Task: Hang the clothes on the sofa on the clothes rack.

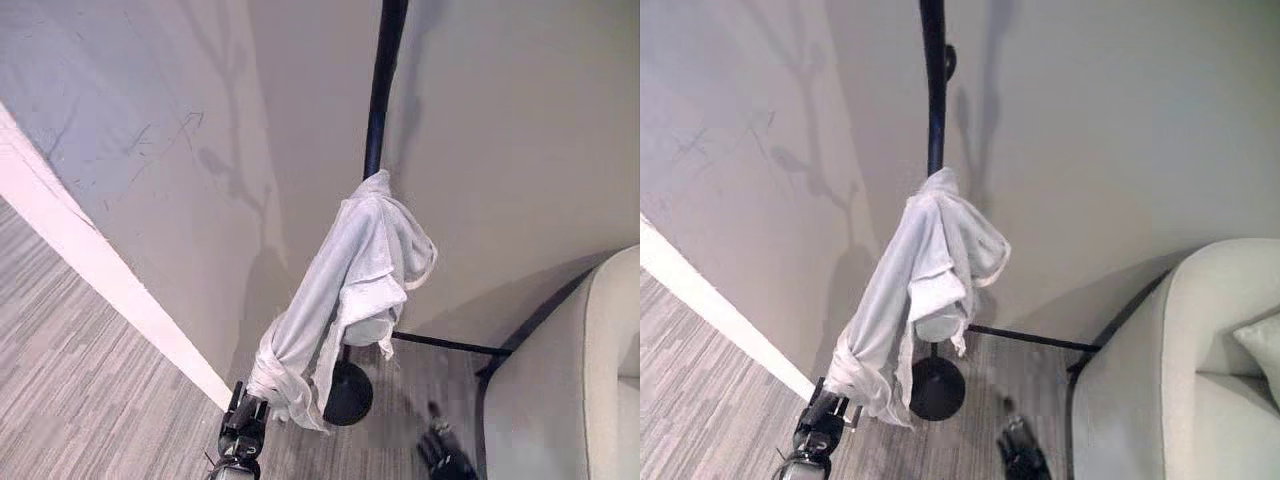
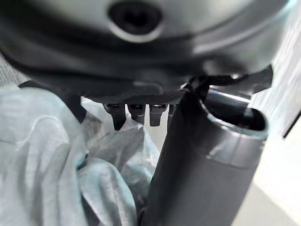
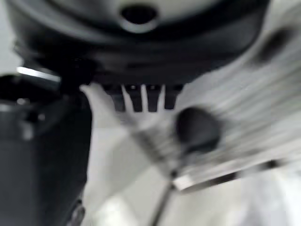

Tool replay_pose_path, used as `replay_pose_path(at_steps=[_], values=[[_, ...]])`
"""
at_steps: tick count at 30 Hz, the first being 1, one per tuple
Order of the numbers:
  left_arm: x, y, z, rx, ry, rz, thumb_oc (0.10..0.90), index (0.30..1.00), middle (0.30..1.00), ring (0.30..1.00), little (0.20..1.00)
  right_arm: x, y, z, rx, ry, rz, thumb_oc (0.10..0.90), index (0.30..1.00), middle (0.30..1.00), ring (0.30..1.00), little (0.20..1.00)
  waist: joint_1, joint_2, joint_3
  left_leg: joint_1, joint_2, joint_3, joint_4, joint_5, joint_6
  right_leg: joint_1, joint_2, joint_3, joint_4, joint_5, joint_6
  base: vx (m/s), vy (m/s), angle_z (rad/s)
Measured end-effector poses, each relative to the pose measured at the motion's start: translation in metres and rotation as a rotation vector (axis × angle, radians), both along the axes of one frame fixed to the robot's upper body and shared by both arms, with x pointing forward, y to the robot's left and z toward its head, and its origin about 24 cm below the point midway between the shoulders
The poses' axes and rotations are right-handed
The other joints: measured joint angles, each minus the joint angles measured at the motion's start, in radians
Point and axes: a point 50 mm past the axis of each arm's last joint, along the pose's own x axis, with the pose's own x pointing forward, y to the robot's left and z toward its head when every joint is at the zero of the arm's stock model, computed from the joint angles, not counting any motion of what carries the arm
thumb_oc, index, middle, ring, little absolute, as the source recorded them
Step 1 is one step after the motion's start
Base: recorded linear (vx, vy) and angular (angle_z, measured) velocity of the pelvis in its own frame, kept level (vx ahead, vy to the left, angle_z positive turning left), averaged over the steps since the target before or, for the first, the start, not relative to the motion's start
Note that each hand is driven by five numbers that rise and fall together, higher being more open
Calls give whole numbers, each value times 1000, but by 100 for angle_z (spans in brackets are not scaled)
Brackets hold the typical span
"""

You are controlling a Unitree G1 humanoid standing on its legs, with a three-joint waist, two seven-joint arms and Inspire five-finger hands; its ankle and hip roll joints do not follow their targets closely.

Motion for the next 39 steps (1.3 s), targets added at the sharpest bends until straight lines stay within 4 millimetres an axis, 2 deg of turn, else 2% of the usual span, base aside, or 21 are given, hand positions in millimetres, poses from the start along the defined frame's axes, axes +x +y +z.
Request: replay_pose_path(at_steps=[1, 2, 4, 5, 6, 7, 8, 9, 10, 12, 13, 14, 16, 19, 21, 25, 28, 30, 32, 35, 39], values=[[-6, 1, -5, -11, 43, 12, 800, 900, 900, 900, 900, -11, -4, -4, 0, 55, -62, 800, 900, 900, 900, 900, 3, -6, 0, 5, -1, -2, 0, 0, 0, 13, -1, -7, 0, -5, 2, 56, -69, 21], [-8, 0, -9, -26, 68, 21, 800, 900, 900, 900, 900, -18, 1, -10, 25, 108, -92, 800, 900, 900, 900, 900, 15, -15, 1, 7, -1, -12, 0, -3, -4, 19, 0, -10, 0, -9, 3, 41, -64, 28], [-8, -4, -11, -48, 94, 44, 800, 900, 900, 900, 900, -25, 1, -15, 56, 226, -130, 800, 900, 900, 900, 900, 48, -28, -13, 10, 0, -38, 0, -7, -14, 22, 2, -36, 0, -24, -6, 23, -39, 33], [-17, 3, -9, -2, 100, 14, 800, 900, 900, 900, 900, -7, -2, -5, 51, 101, -111, 800, 900, 900, 900, 900, 42, -26, -10, 8, 5, -34, 1, -2, -9, 23, 7, -36, 0, -23, -8, 12, -52, 13], [-13, 3, -5, 21, 100, -17, 800, 900, 900, 900, 900, -1, -4, -3, 43, 77, -100, 800, 900, 900, 900, 900, 41, -28, -8, 16, 6, -37, 1, -1, -10, 32, 8, -39, 0, -25, -10, -15, -36, 3], [12, 9, 49, 237, -147, -310, 800, 900, 900, 900, 900, 23, -13, 10, 7, -25, -35, 800, 900, 900, 900, 900, 42, -27, 36, 10, 10, -40, 1, 5, -19, 28, 12, -43, 0, -18, -21, -42, -46, 10], [18, 9, 65, 281, -222, -371, 800, 900, 900, 900, 900, 25, -17, 13, -7, -42, -29, 800, 900, 900, 900, 900, 46, -25, 44, 9, 10, -41, 1, 7, -21, 29, 12, -44, 0, -17, -21, -42, -47, 29], [28, 29, 154, 634, -559, -707, 800, 900, 900, 900, 900, 20, -47, 17, -93, -30, -27, 800, 900, 900, 900, 900, 66, 4, 53, 6, 8, -59, 1, 10, -25, 43, 11, -66, 0, -25, -12, -56, -74, 32], [30, 40, 189, 780, -686, -753, 800, 900, 900, 900, 900, 7, -60, 16, -122, 12, -66, 800, 900, 900, 900, 900, 80, 30, 54, 5, 6, -65, 1, 9, -25, 43, 10, -74, 0, -28, -8, -44, -63, 41], [36, 49, 192, 831, -711, -675, 800, 900, 900, 900, 900, -4, -70, 17, -144, 43, -91, 800, 900, 900, 900, 900, 88, 54, 52, 7, 2, -83, 1, 10, -25, 46, 7, -87, 0, -30, -5, -43, -42, 22], [42, 59, 175, 828, -656, -548, 800, 900, 900, 900, 900, -9, -64, 14, -126, 61, -72, 800, 900, 900, 900, 900, 97, 70, 45, 13, 4, -83, 1, 10, -25, 51, 8, -89, 0, -30, -5, -47, -26, 7], [43, 60, 164, 806, -620, -529, 800, 900, 900, 900, 900, -9, -57, 12, -108, 60, -55, 800, 900, 900, 900, 900, 98, 70, 44, 13, 7, -83, 1, 12, -27, 51, 10, -90, 0, -31, -5, -37, -17, -4], [38, 62, 145, 766, -541, -575, 800, 900, 900, 900, 900, -2, -44, 10, -77, 38, -1, 800, 900, 900, 900, 900, 89, 64, 45, 9, 11, -83, 1, 17, -33, 46, 14, -90, 0, -32, -8, -17, -4, -2], [22, 61, 122, 674, -441, -649, 800, 900, 900, 900, 900, 0, -37, 8, -56, 33, 21, 800, 900, 900, 900, 900, 74, 60, 48, 5, 11, -84, 1, 19, -33, 45, 14, -91, 0, -31, -9, -59, -7, 1], [6, 75, 118, 565, -406, -823, 800, 900, 900, 900, 900, -2, -36, 7, -49, 41, 45, 800, 900, 900, 900, 900, 70, 43, 54, 7, 11, -83, 1, 19, -33, 44, 14, -91, 0, -31, -10, -40, 1, 0], [-19, 108, 123, 551, -253, -1107, 800, 900, 900, 900, 900, -10, -35, 6, -34, 56, 79, 800, 900, 900, 900, 900, 75, 39, 49, 16, 8, -84, 1, 19, -33, 53, 11, -91, 0, -30, -11, -18, -2, 2], [-35, 126, 132, 526, -175, -1190, 800, 900, 900, 900, 900, -18, -36, 6, -32, 69, 101, 800, 900, 900, 900, 900, 75, 67, 40, 23, 6, -85, 0, 18, -33, 61, 9, -90, -7, -32, -8, 0, 0, 0], [-38, 121, 131, 466, -211, -1175, 800, 900, 900, 900, 900, -27, -35, 5, -25, 89, 120, 800, 900, 900, 900, 900, 81, 83, 28, 26, 6, -87, 0, 18, -33, 63, 10, -92, -6, -32, -9, -15, -15, 2], [-38, 113, 128, 419, -242, -1155, 800, 900, 900, 900, 900, -32, -34, 3, -22, 111, 130, 800, 900, 900, 900, 900, 81, 85, 18, 20, 8, -87, 0, 18, -33, 64, 12, -91, -5, -31, -10, -38, -31, 0], [-37, 100, 134, 350, -317, -1181, 800, 900, 900, 900, 900, -42, -32, 0, -13, 153, 154, 800, 900, 900, 900, 900, 87, 78, 3, 17, 12, -88, -5, 14, -39, 61, 15, -91, 0, -30, -13, -7, -12, 0], [-38, 106, 149, 389, -284, -1300, 800, 900, 900, 900, 900, -46, -32, 0, -15, 163, 169, 800, 900, 900, 900, 900, 87, 61, -3, 4, 13, -87, -4, 14, -38, 51, 18, -91, 0, -25, -19, -17, -28, -1]])
